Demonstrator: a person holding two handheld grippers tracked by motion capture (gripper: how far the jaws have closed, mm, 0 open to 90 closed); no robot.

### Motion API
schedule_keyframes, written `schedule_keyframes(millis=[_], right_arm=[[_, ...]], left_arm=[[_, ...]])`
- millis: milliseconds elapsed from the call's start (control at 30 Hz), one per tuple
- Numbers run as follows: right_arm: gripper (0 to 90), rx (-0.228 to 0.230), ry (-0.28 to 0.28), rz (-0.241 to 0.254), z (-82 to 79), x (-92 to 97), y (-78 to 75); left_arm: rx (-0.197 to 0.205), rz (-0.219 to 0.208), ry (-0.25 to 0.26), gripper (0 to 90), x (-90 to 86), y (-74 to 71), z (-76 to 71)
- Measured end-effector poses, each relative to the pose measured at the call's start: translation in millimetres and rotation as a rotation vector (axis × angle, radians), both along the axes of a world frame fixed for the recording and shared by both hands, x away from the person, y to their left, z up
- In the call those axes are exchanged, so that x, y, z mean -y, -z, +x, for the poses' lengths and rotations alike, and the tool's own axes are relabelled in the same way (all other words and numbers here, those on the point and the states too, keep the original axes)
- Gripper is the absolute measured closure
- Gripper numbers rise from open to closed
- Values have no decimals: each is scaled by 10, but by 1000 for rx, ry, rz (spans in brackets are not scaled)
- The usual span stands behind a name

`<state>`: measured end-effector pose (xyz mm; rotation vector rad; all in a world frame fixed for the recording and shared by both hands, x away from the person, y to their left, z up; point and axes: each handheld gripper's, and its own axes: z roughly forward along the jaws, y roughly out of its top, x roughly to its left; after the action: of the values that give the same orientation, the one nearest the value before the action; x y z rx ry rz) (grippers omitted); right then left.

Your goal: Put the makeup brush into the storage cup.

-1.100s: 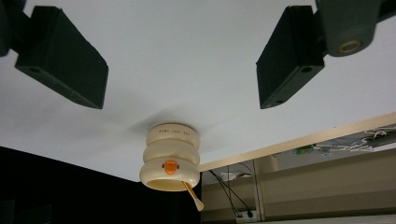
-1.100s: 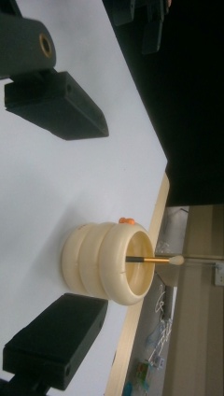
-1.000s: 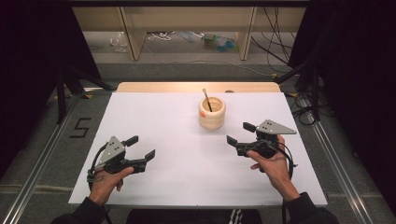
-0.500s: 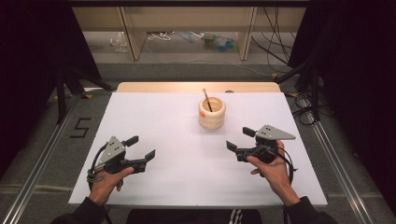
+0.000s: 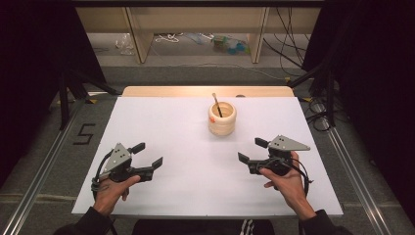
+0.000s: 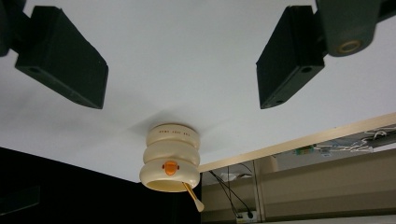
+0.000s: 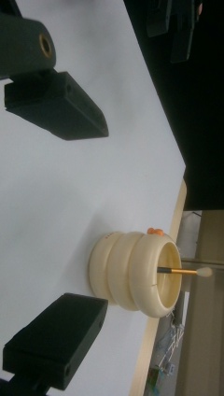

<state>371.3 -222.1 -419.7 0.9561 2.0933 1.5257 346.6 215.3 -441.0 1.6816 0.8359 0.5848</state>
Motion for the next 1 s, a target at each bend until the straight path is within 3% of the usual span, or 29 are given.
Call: schedule_keyframes(millis=[100,200,267,467,600,867,933,1000], right_arm=[[157,-33,-3,-22,-30,12,19],[157,-23,-5,-4,-41,13,48],[156,-36,-4,-20,-66,23,50],[157,-15,-4,-11,-93,24,64],[156,-28,-7,-3,-126,25,66],[156,-33,-9,-30,-225,38,69],[156,-11,-1,-16,-235,23,82],[156,1,10,-38,-263,30,73]], left_arm=[[1,2,1,165,-1,0,-1],[0,1,1,165,0,0,-3],[-1,1,2,165,1,1,-3],[-1,1,1,165,-4,1,-8],[0,5,3,165,-6,2,-5],[-2,4,4,165,-2,5,-6],[0,8,5,165,-4,4,-4],[-5,-1,4,165,4,6,-7]])
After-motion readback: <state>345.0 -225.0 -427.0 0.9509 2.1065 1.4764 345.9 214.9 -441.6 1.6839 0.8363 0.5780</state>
